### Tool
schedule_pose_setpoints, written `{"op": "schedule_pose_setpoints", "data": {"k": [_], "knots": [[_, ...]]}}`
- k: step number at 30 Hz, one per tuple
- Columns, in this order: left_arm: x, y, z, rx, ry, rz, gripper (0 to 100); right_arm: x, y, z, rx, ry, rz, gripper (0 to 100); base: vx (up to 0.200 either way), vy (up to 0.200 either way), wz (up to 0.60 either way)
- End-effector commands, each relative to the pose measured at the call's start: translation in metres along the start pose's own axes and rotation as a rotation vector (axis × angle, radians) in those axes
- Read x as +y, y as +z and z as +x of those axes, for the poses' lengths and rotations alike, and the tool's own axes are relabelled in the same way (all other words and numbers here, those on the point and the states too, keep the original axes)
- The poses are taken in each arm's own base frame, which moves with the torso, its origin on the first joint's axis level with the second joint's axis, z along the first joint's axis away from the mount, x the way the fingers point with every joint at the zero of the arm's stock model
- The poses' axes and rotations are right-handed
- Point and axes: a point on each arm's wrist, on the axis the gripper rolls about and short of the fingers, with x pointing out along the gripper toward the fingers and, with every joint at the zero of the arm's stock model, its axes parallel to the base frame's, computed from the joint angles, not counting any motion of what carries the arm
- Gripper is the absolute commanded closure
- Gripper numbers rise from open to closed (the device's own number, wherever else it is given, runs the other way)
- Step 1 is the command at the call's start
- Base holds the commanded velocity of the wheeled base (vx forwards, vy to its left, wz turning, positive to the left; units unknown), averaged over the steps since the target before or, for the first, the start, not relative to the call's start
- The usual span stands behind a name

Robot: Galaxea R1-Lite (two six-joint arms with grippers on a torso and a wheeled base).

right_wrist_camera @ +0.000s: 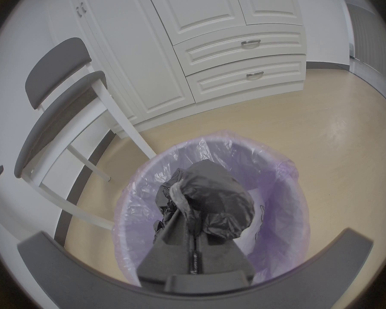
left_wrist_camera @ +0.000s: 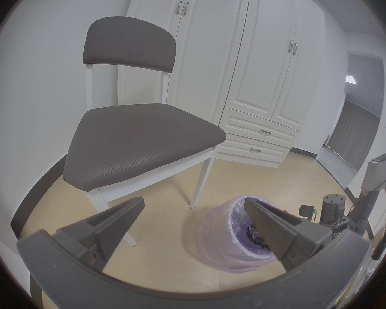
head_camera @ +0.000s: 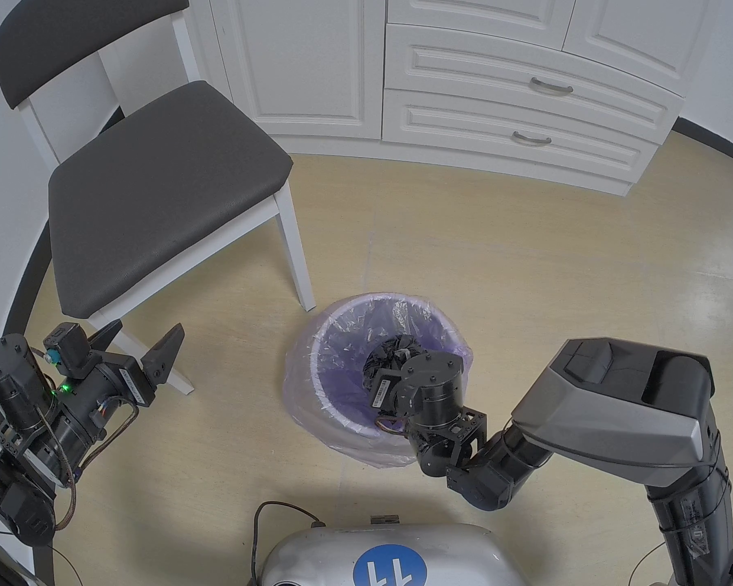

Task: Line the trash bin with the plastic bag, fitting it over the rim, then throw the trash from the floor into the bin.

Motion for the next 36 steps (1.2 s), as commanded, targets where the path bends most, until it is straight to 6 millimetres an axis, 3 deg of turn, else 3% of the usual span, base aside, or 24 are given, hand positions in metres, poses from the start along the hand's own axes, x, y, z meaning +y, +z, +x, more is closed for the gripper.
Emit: {"op": "schedule_pose_setpoints", "data": {"k": [1,6,14,32,33,36], "knots": [[0.0,0.001,0.0,-0.003,-0.001,-0.001,0,-0.003,-0.021,0.006,0.03,-0.008,-0.017,100,0.0,0.0,0.0],[0.0,0.001,0.0,-0.003,-0.001,-0.001,0,-0.004,-0.033,0.016,0.024,-0.01,0.013,100,0.0,0.0,0.0],[0.0,0.001,0.0,-0.004,-0.001,-0.001,0,-0.007,-0.03,0.031,-0.028,-0.01,0.112,100,0.0,0.0,0.0],[-0.001,-0.002,-0.001,0.01,-0.004,-0.001,0,-0.008,-0.036,0.032,-0.06,0.023,0.118,100,0.0,0.0,0.0],[-0.001,-0.002,-0.001,0.01,-0.004,-0.001,0,-0.008,-0.036,0.032,-0.06,0.023,0.115,0,0.0,0.0,0.0],[-0.006,-0.007,-0.002,0.035,-0.024,-0.001,0,-0.008,-0.035,0.033,-0.068,0.02,0.112,0,0.0,0.0,0.0]]}}
